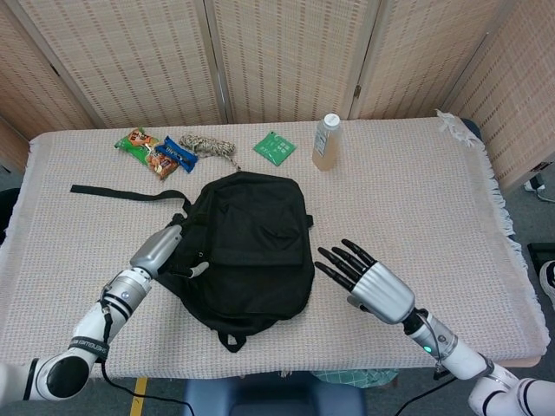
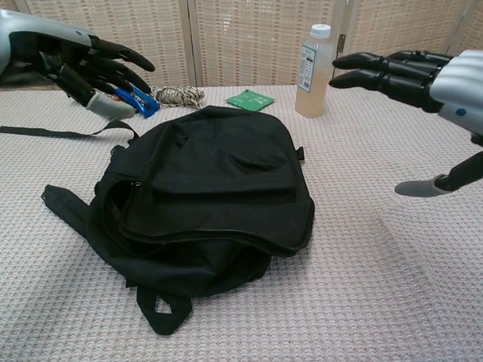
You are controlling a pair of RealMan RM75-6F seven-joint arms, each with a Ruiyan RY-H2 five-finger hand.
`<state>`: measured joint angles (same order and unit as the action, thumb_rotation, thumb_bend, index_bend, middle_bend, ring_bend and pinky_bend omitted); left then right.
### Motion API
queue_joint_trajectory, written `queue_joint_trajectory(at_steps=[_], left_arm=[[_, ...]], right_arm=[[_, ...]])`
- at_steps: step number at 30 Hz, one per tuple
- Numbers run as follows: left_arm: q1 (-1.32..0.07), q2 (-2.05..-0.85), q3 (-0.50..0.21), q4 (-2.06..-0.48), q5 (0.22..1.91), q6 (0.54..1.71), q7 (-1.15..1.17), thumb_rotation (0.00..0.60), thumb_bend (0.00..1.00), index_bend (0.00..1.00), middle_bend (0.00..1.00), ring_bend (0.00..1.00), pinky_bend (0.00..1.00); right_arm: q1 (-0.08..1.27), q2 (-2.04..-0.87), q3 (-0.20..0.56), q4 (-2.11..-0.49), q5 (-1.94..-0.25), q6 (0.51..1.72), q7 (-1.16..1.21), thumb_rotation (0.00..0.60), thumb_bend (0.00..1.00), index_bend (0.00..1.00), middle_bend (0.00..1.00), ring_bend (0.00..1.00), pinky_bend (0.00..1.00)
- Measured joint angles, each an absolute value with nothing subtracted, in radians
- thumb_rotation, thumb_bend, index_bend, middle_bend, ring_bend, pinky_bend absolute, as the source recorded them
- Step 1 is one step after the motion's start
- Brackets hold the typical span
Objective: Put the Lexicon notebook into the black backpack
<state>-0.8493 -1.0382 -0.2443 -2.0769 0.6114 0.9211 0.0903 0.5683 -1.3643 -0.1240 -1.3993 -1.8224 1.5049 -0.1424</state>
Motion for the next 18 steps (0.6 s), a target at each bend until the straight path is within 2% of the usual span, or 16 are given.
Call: queue_joint_trajectory(at_steps=[4,7,9,12,18], left_arm=[[-0.774,-1.035,-0.195,-2.070,0.726,1.043,0.115,0.600,0.40,0.20,0.19,0.14,0.01],[-0.712,-1.033,-0.148,-2.054,0.817,1.126,0.142,0.600,0.41,0.22,0.19,0.15,0.00],[-0.667,-1.037,-0.117,-2.035,0.879,1.182,0.157,0.600,0.41,0.22,0.19,0.15,0.00],[-0.593,-1.052,-0.074,-1.998,0.967,1.263,0.168,0.600,0.41,0.23,0.19,0.15,0.00],[-0.447,-1.096,-0.008,-1.900,1.131,1.432,0.148,0.600,0.41,0.24,0.19,0.15,0.00]], right_arm=[[0.528,-1.337,-0.109,-1.402,-1.748,1.500,-0.090,0.600,0.02,0.11,0.20,0.32,0.26],[0.497,-1.314,-0.101,-1.402,-1.687,1.484,-0.052,0.600,0.07,0.14,0.22,0.33,0.27],[0.477,-1.300,-0.097,-1.403,-1.649,1.473,-0.035,0.600,0.07,0.13,0.19,0.30,0.27],[0.442,-1.268,-0.091,-1.414,-1.585,1.450,-0.004,0.600,0.07,0.05,0.08,0.23,0.22],[0.354,-1.199,-0.080,-1.450,-1.496,1.445,0.071,0.600,0.07,0.00,0.00,0.13,0.09]])
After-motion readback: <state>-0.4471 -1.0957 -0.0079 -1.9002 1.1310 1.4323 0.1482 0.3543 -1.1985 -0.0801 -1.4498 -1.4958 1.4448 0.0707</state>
